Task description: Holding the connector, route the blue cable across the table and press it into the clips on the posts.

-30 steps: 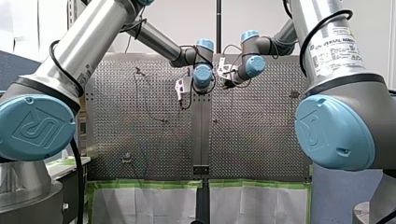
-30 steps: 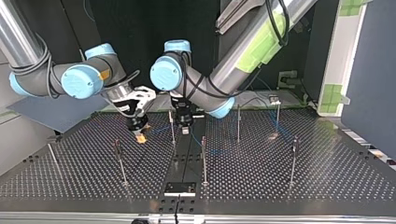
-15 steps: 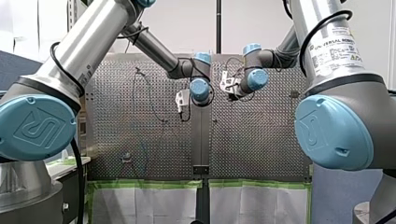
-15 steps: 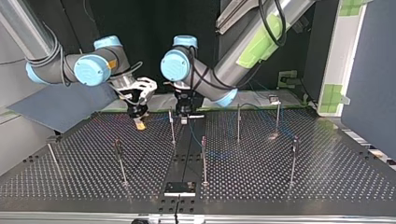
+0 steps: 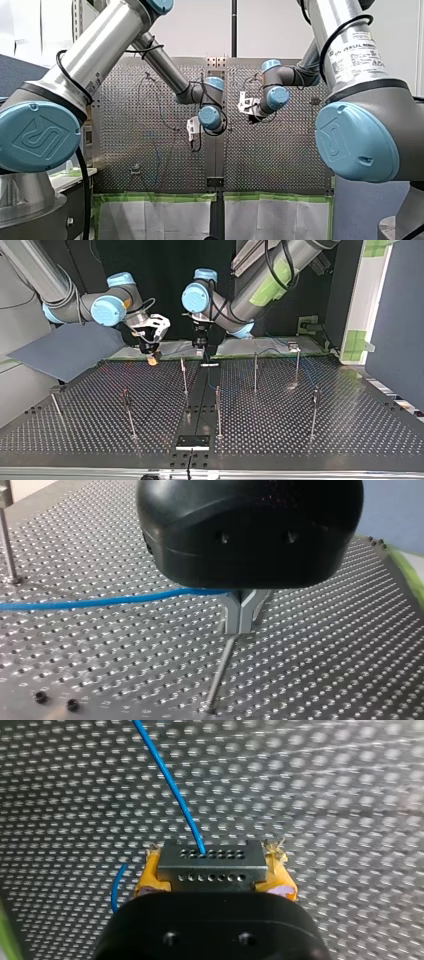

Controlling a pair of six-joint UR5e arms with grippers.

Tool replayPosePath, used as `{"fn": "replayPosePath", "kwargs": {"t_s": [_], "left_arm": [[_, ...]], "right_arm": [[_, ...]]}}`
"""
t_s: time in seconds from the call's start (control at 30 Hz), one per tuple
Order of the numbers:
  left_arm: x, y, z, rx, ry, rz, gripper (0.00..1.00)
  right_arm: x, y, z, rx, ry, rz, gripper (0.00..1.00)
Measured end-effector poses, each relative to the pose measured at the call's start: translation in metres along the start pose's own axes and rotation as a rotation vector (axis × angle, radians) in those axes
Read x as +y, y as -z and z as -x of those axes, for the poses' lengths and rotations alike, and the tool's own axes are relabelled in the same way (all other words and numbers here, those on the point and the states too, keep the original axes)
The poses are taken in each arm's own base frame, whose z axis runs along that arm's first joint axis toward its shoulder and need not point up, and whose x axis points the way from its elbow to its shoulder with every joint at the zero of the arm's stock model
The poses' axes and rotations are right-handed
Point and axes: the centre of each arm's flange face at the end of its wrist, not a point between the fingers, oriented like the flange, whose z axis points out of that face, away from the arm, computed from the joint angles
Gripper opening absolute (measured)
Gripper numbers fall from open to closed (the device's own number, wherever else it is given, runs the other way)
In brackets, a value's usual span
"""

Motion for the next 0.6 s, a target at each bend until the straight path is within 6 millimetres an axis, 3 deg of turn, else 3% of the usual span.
{"fn": "replayPosePath", "kwargs": {"t_s": [0.23,0.43,0.6], "left_arm": [[0.008,0.011,-0.024,0.009,0.008,-0.035,0.00],[0.017,0.017,-0.042,0.018,0.033,-0.078,0.00],[0.014,0.005,-0.032,-0.023,0.064,-0.118,0.00]], "right_arm": [[0.005,-0.007,0.023,-0.043,0.006,-0.009,0.00],[0.009,-0.010,0.025,-0.044,-0.001,-0.034,0.00],[0.013,-0.014,0.029,-0.043,-0.012,-0.053,0.00]]}}
